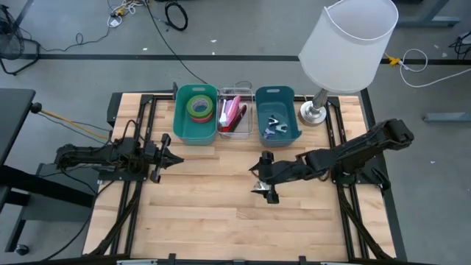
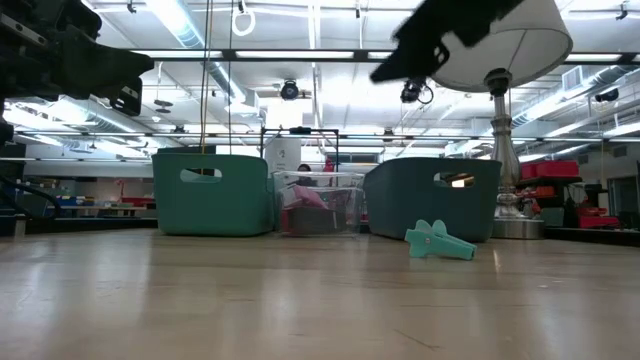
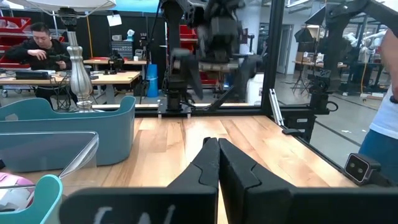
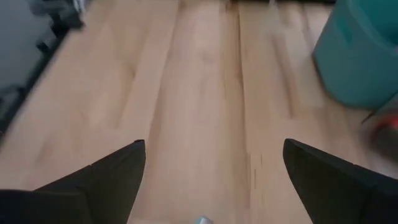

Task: Pick and place Stapler, Stapler remover, tape
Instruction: Put the light green staple remover into the blue bin

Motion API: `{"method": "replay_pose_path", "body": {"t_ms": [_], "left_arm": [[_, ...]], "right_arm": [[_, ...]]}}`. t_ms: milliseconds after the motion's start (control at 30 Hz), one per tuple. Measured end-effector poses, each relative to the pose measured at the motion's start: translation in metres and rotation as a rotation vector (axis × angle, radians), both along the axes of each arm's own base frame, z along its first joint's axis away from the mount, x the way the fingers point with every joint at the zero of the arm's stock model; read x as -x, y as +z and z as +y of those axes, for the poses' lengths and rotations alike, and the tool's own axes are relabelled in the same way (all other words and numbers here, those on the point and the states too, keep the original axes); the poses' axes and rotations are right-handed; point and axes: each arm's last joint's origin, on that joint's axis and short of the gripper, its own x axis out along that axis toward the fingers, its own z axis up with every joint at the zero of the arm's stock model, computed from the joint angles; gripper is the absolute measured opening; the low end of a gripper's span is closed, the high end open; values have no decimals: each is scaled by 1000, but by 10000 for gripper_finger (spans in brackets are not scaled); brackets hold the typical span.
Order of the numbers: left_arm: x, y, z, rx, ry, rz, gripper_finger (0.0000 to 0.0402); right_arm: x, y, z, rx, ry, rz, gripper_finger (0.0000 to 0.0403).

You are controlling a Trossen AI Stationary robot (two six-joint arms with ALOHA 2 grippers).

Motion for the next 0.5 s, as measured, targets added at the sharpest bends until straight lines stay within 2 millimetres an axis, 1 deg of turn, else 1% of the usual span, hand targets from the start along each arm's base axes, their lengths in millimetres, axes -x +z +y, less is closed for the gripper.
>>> {"method": "replay_pose_path", "body": {"t_ms": [200,300,500], "left_arm": [[0,0,0,0,0,0,3],[0,0,0,0,0,0,3],[0,0,0,0,0,0,3]], "right_arm": [[21,39,-6,-53,20,-132,379],[33,57,-10,-43,39,-201,379],[54,83,-17,-12,70,-311,379]]}}
